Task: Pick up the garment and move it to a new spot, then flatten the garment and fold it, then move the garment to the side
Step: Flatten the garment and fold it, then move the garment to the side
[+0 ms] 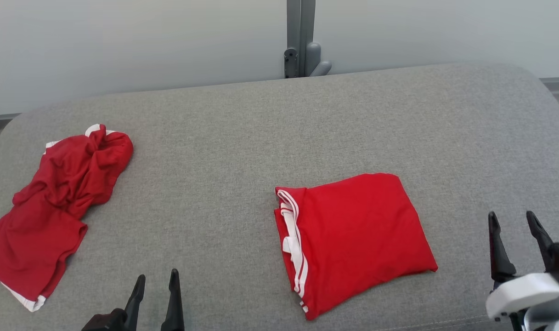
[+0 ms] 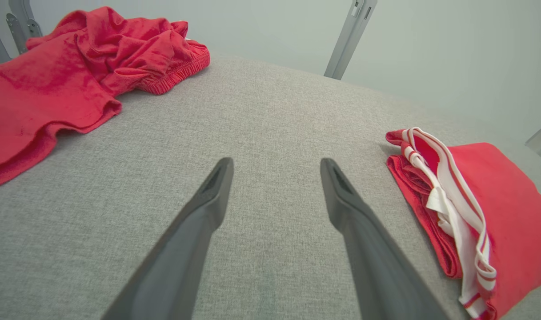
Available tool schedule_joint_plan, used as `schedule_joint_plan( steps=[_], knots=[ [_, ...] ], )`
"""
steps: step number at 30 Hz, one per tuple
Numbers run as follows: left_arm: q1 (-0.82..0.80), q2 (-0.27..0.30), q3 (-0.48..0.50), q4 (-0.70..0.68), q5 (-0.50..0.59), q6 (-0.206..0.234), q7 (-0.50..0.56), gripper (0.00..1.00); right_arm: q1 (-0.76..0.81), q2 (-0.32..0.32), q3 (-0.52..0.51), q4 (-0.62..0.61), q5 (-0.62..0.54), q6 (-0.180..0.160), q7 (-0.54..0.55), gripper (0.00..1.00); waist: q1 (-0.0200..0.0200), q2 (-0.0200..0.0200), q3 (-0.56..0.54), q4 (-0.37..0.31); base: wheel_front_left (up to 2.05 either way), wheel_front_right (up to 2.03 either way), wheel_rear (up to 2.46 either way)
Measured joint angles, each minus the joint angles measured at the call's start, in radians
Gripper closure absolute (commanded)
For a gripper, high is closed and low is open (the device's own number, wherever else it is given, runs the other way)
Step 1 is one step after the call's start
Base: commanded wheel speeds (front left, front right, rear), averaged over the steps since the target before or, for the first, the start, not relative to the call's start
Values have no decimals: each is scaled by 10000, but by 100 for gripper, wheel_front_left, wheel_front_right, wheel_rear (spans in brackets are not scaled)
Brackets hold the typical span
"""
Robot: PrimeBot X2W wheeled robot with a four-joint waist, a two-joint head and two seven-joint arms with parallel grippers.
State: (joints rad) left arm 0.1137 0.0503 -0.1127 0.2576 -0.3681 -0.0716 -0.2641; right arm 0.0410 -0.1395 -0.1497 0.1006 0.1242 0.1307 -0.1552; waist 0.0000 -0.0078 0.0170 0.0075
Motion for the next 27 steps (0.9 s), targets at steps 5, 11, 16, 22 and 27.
schedule_joint_plan(
  steps=[5, 11, 16, 22, 27],
  knots=[
    [96, 0, 151, -59, 115, 0, 0, 0, 351, 88, -506, 759, -771, 0, -871, 0, 0, 0, -164, -71, 0, 0, 0],
    [242, 0, 403, -245, 190, 21, 0, 0, 417, 341, -913, 1022, -1118, 0, -1064, 0, 0, 0, -254, -98, 0, 0, 0],
    [350, 0, 487, -301, 305, 48, 0, 0, 510, 437, -968, 1024, -1216, 0, -1066, 0, 0, 0, -277, -89, 0, 0, 0],
    [349, 0, 487, -347, 320, 50, 0, 0, 270, 523, -458, 1074, -876, 0, -1074, 100, 0, 0, -229, 11, 0, 0, 0],
    [311, 0, 430, -433, 332, 50, 0, 0, -541, 479, 428, 1377, -811, 0, -1074, 100, 0, 0, -78, 165, 0, 0, 0]
  ],
)
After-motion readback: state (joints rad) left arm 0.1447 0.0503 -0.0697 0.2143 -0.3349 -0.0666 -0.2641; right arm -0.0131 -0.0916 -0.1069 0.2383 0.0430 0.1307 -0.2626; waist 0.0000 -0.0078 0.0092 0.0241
